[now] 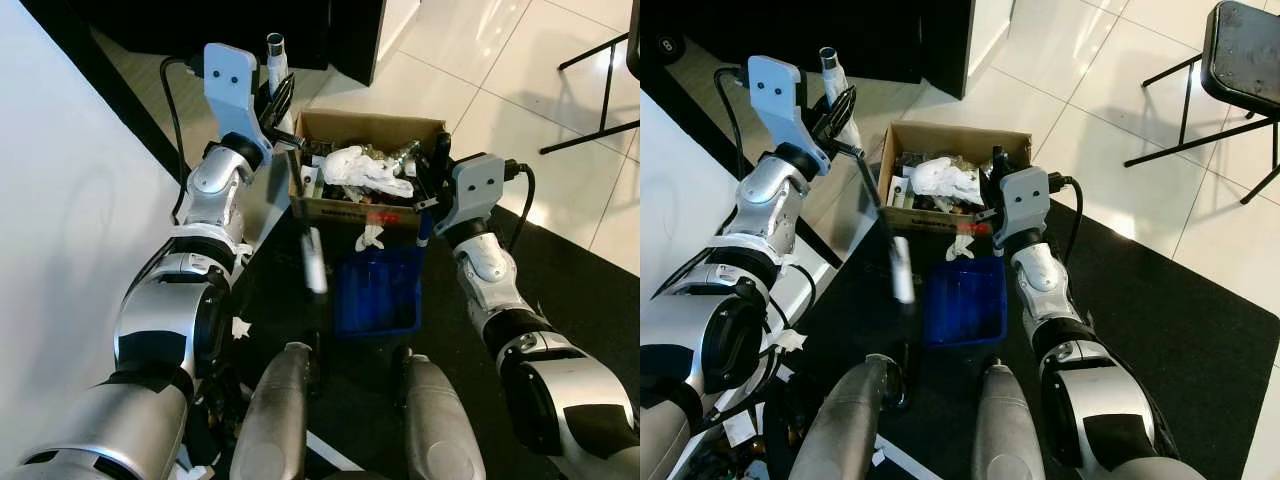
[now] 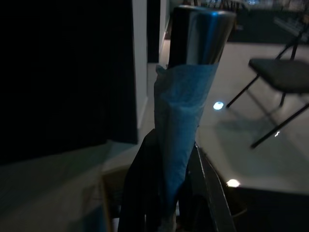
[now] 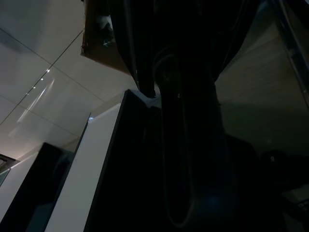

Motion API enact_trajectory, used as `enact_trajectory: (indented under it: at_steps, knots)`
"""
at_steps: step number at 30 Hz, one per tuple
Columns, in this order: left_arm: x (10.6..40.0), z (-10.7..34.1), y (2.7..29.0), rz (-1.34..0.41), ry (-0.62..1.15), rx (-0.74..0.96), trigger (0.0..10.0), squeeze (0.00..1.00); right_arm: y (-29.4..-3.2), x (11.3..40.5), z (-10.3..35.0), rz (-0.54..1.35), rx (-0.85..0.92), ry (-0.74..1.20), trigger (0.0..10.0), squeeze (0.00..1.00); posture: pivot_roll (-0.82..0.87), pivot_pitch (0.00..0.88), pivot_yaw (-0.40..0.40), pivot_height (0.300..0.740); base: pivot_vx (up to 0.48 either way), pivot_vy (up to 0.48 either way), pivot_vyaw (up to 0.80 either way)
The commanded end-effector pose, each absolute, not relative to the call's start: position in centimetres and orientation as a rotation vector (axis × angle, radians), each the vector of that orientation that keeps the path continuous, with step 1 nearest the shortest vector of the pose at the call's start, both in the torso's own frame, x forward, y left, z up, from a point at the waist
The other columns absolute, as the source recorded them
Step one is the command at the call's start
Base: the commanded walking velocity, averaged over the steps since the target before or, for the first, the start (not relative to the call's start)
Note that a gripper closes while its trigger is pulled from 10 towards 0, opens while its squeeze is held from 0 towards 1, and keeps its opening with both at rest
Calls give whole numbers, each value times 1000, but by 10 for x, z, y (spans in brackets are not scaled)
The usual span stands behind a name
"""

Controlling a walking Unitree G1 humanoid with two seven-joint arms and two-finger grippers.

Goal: Sweep floor

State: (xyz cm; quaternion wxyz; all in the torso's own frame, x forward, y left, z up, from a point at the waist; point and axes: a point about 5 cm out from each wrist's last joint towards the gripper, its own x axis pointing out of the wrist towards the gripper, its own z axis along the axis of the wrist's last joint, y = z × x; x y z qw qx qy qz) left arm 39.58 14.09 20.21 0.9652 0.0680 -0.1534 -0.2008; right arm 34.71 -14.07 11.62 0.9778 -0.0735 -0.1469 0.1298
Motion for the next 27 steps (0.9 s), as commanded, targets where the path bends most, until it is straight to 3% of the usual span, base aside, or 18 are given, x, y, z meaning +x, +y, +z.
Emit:
enact_trajectory:
  at_steps: [1, 11, 17, 18, 27]
  knots:
    - [395, 198, 144, -393, -307, 208, 10000, 0, -141, 341, 106, 261, -129, -277, 10000, 0, 24, 252, 68, 740, 0, 0, 0]
    - [387, 159, 114, -356, -195, 434, 10000, 0, -138, 339, 106, 268, -135, -289, 10000, 0, -7, 277, 70, 740, 0, 0, 0]
    - [384, 153, 97, -375, -191, 469, 10000, 0, -135, 339, 107, 271, -132, -297, 10000, 0, -12, 275, 71, 740, 0, 0, 0]
    - [381, 151, 81, -405, -201, 450, 10000, 0, -134, 338, 106, 272, -130, -299, 10000, 0, -17, 274, 73, 740, 0, 0, 0]
    - [366, 142, 40, -583, -189, 242, 10000, 0, -136, 335, 104, 269, -130, -303, 10000, 0, -25, 275, 77, 740, 0, 0, 0]
